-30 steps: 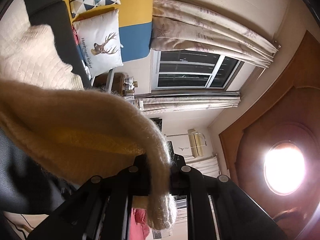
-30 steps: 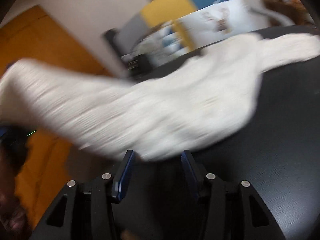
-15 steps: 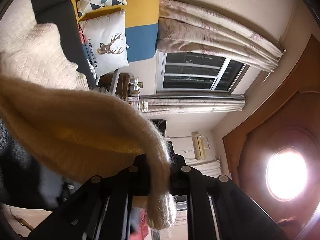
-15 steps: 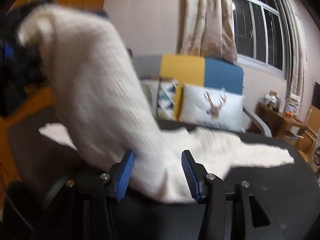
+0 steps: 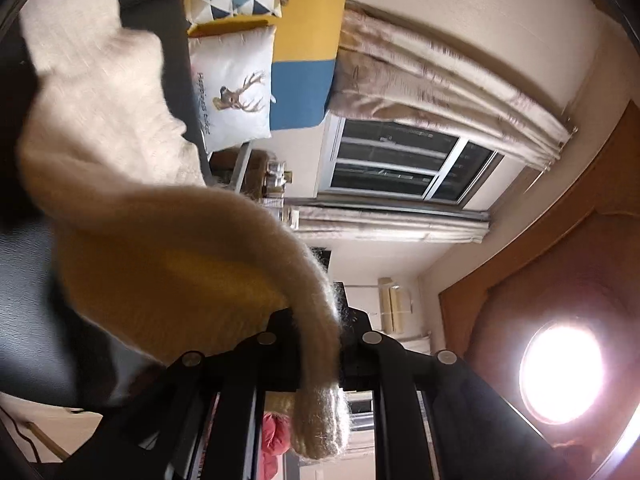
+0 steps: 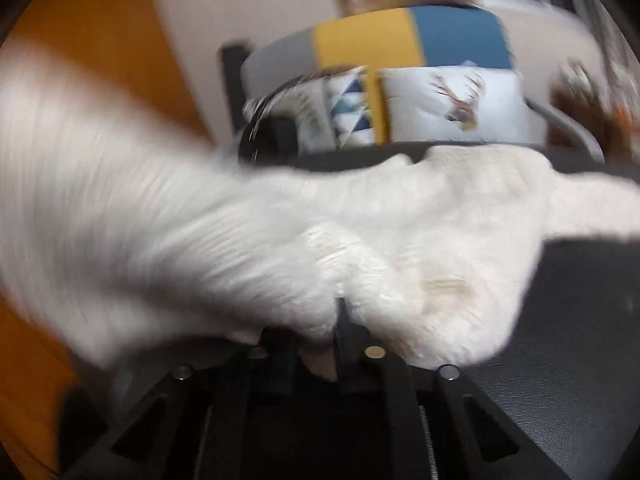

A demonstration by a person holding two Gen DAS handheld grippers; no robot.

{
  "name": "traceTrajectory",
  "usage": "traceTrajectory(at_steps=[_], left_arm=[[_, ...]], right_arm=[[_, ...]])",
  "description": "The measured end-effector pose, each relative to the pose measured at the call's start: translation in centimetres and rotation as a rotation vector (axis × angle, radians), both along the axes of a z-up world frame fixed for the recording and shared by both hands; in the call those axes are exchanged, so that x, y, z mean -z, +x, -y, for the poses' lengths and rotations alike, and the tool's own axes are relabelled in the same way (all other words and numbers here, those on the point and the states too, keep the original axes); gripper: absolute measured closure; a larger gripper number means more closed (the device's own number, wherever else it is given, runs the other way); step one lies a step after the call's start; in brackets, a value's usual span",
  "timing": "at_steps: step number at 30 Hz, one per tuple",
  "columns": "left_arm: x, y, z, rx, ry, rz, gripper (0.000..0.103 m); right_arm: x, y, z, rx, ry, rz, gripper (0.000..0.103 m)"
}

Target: Fold clothes

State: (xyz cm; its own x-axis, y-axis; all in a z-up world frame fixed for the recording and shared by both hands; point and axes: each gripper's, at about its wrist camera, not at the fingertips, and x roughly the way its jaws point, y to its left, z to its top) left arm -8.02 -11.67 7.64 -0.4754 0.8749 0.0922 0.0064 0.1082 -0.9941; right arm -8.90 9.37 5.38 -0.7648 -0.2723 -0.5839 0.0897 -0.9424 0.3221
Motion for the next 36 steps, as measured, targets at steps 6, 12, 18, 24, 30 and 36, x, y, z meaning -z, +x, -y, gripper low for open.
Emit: traceTrajectory(at_steps=[6,12,18,24,30,36], left_arm=[[3.3,0.7,1.5,0.002,0.015,0.041,0.092],[8.3,2.1,0.8,0.136,-0.132,0.182,0.092],[12.1,4.1,-0.8,0.36,-0.335,0.285,0.087],[10.7,5.2,0.8,0.503,-0.426,0.234,0.055],[7.3,4.7,7.4,0.365,-0.547,0.209,0.047],[4.9,-3.2,4.6,0.19,-0.846,0.056,0.047]], right_arm=[[-10.0,1.9,-3.2,-0.021,0.016,-0.176,0.092],[-11.8,0.0,-1.7,-0.186,0.164,-0.028,0.092],[-1.5,0.4,0.9,-0.305,0.286,0.332,0.092],[2.6,3.4,-2.3,-0.307,0.183,0.407,0.079],[-0.2,6.6,-8.4,-0.181,0.021,0.252,0.077],[0.9,5.0,-11.9,0.042,-0.14,0.232,0.077]])
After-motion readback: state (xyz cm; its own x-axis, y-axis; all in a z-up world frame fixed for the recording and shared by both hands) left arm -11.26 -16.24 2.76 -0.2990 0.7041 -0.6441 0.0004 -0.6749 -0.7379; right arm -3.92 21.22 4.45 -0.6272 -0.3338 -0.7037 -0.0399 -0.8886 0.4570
